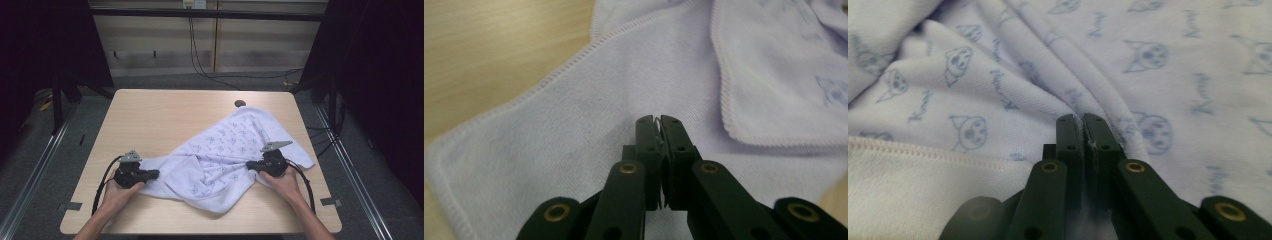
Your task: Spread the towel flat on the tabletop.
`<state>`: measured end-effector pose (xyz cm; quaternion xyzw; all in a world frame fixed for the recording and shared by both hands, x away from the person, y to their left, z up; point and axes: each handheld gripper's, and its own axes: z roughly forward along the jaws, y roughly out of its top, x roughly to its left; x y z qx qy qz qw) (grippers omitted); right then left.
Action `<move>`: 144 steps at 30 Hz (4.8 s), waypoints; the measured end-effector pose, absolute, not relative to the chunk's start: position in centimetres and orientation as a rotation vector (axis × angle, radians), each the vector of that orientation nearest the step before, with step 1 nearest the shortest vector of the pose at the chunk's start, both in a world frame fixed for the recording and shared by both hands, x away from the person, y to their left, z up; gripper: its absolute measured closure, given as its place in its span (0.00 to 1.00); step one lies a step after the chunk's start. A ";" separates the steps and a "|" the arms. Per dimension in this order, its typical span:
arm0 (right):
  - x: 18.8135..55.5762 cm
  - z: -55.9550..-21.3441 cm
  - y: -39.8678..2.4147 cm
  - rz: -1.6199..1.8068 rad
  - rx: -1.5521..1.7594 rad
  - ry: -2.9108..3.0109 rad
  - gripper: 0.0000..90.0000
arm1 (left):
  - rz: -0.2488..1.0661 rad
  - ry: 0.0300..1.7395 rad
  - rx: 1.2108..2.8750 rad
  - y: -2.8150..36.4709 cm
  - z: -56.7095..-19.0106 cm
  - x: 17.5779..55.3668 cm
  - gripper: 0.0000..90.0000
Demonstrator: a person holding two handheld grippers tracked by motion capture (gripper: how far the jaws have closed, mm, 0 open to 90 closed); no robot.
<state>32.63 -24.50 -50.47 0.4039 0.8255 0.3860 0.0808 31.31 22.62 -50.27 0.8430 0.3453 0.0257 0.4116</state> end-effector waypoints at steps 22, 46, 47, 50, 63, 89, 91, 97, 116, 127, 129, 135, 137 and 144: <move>27.4 -45.7 -14.6 1.528 0.960 2.644 0.77 | -0.042 0.781 2.033 22.0 -48.6 27.8 0.94; 26.4 -50.0 -3.2 1.349 0.688 2.860 0.94 | 0.050 0.923 2.114 24.0 -50.2 29.2 0.94; 26.4 -50.0 -3.2 1.349 0.688 2.860 0.94 | 0.050 0.923 2.114 24.0 -50.2 29.2 0.94; 26.7 -49.6 -4.4 1.432 0.740 2.858 0.94 | 0.045 0.919 2.112 24.1 -50.2 29.1 0.94; 26.7 -47.0 -15.9 1.390 1.046 2.560 0.98 | 0.004 0.898 2.124 23.5 -50.1 28.5 0.91; 28.4 -49.2 -20.7 1.289 1.185 2.530 0.99 | -0.018 1.056 1.935 28.4 -49.9 30.3 0.63; 28.3 -49.0 -21.5 1.296 1.218 2.505 0.99 | -0.017 1.036 1.970 28.1 -49.9 30.0 0.62; 27.8 -48.9 -23.0 1.311 1.254 2.465 0.99 | -0.106 0.996 2.010 27.0 -50.3 29.9 0.56; 26.2 -45.7 -26.4 1.415 1.282 2.315 0.99 | -0.051 0.767 2.035 24.0 -47.7 28.1 0.96; 25.3 -36.9 -30.7 1.562 1.212 2.077 0.99 | 0.075 0.647 1.807 21.7 -39.6 30.4 0.96; 24.8 -35.6 -31.3 1.592 1.186 2.046 0.99 | 0.106 0.610 1.802 21.6 -38.2 29.7 0.96; 21.1 -35.6 -31.2 1.637 1.175 2.083 0.99 | 0.062 0.571 1.824 22.6 -38.9 26.3 0.96; 19.3 -37.1 -30.5 1.622 1.171 2.137 0.99 | 0.014 0.575 1.880 22.7 -41.0 24.8 0.96; 13.3 -42.8 -28.6 1.465 1.201 2.370 0.99 | -0.080 0.586 2.014 23.7 -45.6 20.3 0.96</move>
